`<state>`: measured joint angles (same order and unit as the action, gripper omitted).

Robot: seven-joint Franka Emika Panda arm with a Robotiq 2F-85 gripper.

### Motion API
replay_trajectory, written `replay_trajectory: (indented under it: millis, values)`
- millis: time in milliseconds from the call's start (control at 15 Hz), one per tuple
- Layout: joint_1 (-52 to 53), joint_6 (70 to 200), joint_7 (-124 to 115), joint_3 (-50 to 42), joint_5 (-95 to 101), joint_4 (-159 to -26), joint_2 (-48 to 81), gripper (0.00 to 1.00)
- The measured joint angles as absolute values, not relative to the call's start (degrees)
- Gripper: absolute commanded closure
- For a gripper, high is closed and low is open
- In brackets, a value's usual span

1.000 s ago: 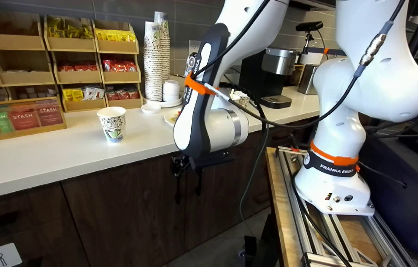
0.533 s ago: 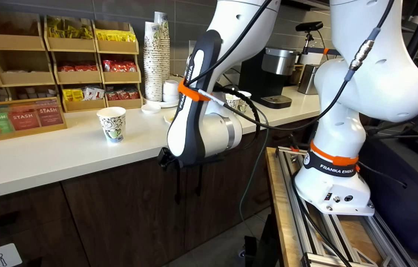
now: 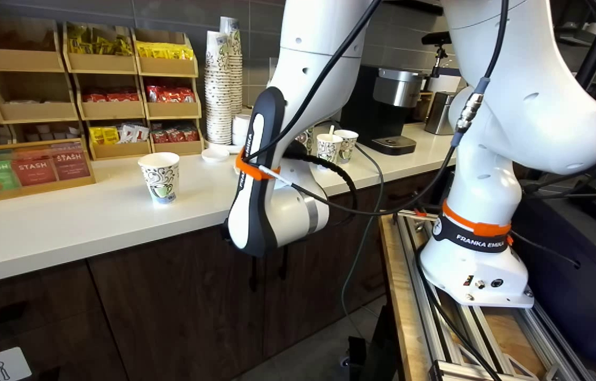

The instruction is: Open the cupboard

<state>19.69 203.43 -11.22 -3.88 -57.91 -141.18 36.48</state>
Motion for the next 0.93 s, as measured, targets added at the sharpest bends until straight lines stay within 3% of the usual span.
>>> replay_trajectory:
  millis: [67, 133, 200, 333, 400, 533, 933]
  values:
    - [19.6, 203.5, -11.3, -4.2, -58.0, -140.2, 37.5, 0.00]
    - [19.6, 203.5, -11.3, -4.6, -58.0, -139.4, 38.5, 0.11]
    - [19.6, 203.5, -11.3, -5.0, -58.0, -138.6, 39.4, 0.06]
    - [19.5, 203.5, -11.4, -5.7, -58.1, -137.3, 40.9, 0.12]
    - [19.5, 203.6, -11.6, -6.0, -58.1, -136.7, 41.5, 0.34]
    - [19.5, 203.6, -11.7, -6.6, -58.1, -135.6, 42.6, 0.38]
    - [20.3, 203.6, -11.7, -7.4, -59.5, -135.2, 44.1, 0.84]
